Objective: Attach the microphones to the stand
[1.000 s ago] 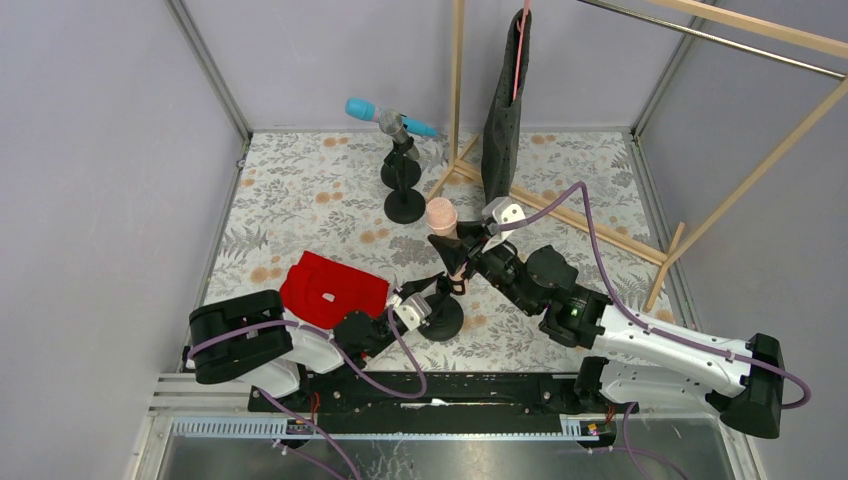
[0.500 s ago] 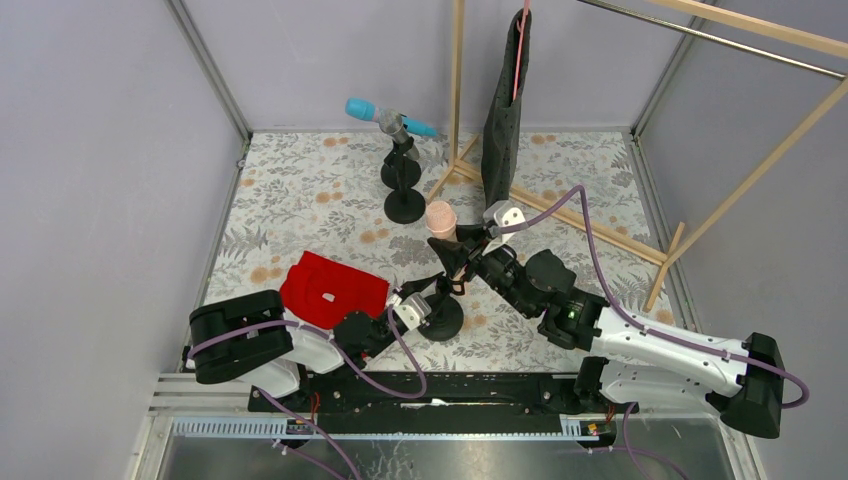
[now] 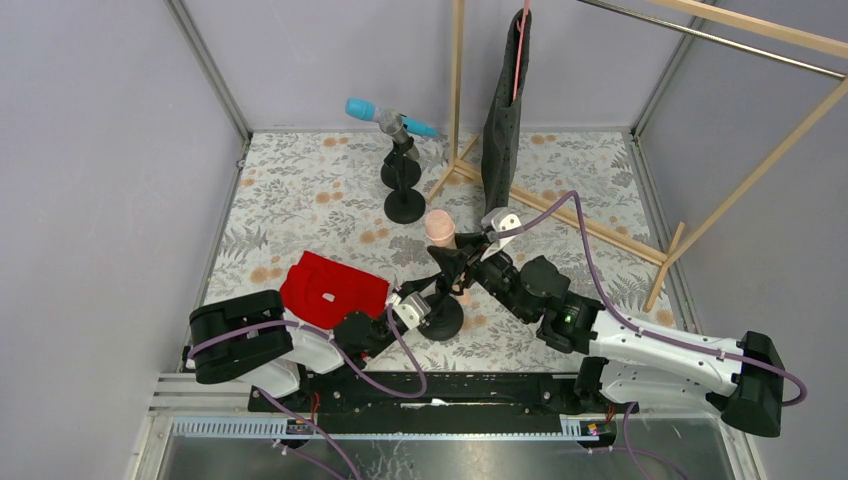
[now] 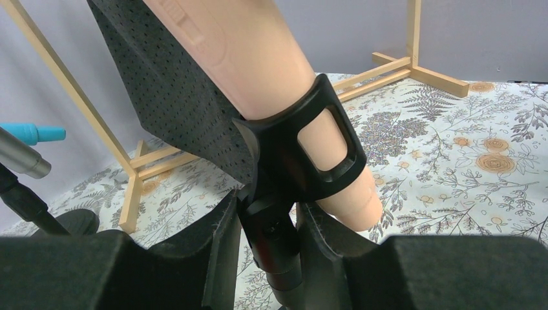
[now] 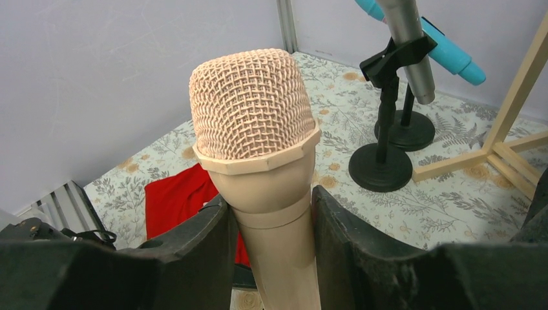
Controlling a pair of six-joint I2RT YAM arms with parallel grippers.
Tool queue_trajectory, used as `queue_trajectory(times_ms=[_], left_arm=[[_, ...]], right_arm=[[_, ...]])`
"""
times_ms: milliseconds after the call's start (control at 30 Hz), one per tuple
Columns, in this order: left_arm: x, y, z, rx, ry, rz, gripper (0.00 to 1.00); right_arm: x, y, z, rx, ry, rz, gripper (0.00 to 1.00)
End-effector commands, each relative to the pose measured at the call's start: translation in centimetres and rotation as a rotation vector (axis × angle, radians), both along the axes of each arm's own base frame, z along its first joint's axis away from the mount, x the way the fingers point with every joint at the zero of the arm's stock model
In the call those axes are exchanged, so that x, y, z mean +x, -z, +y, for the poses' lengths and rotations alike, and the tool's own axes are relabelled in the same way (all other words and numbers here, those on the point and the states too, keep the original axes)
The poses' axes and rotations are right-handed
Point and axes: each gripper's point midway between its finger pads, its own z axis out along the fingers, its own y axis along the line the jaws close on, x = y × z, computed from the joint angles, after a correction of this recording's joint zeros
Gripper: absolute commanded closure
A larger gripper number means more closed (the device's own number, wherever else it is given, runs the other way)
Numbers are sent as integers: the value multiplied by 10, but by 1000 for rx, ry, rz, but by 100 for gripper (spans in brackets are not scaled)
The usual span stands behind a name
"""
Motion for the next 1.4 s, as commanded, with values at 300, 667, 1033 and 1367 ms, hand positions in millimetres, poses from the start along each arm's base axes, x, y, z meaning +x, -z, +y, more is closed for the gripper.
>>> queue_trajectory(times_ms=[300, 667, 1033, 1367], left_arm=[[19, -9, 14, -59, -112, 8, 100], [19, -6, 15, -57, -114, 17, 100], [19, -5, 15, -57, -115, 20, 100], [20, -4, 15, -54, -118, 21, 100]], right_arm=[[-76, 212, -49, -529, -79, 489, 100], [-82, 222, -56, -529, -71, 519, 100], [-85, 228, -62, -524, -61, 531, 100], [-87, 234, -63, -535, -66, 540, 100]])
